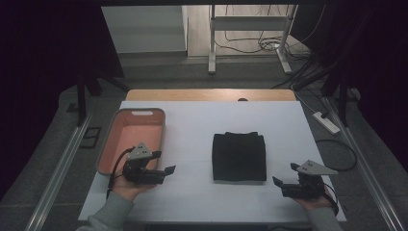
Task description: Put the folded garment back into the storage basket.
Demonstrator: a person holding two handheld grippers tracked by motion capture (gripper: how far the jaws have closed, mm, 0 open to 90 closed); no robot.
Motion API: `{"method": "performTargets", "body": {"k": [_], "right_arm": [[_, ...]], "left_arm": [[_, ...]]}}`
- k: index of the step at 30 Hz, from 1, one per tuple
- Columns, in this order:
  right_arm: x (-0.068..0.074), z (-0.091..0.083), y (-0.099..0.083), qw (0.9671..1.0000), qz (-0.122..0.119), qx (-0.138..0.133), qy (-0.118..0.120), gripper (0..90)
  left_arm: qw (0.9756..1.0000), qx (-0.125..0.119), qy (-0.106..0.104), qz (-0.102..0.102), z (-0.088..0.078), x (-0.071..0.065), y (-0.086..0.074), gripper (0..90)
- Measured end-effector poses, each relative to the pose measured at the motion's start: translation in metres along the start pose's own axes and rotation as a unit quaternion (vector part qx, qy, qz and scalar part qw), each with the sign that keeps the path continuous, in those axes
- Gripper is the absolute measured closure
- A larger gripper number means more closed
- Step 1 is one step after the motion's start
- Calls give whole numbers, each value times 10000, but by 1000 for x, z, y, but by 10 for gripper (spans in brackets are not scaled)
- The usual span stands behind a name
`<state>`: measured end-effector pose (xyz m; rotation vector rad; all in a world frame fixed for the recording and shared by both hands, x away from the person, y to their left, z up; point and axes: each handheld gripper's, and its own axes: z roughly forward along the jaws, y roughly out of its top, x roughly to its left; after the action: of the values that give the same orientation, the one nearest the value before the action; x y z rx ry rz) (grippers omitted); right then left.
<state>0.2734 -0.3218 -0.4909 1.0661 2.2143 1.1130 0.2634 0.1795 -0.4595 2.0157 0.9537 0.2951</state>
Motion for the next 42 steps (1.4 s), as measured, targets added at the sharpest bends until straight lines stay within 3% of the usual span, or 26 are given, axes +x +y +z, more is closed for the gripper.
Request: {"method": "performTargets", "body": {"k": [42], "right_arm": [[0,2,-1,10000,-19,44,-34,143]], "left_arm": [[9994,101,-218,233,31,-13,25,220]]}}
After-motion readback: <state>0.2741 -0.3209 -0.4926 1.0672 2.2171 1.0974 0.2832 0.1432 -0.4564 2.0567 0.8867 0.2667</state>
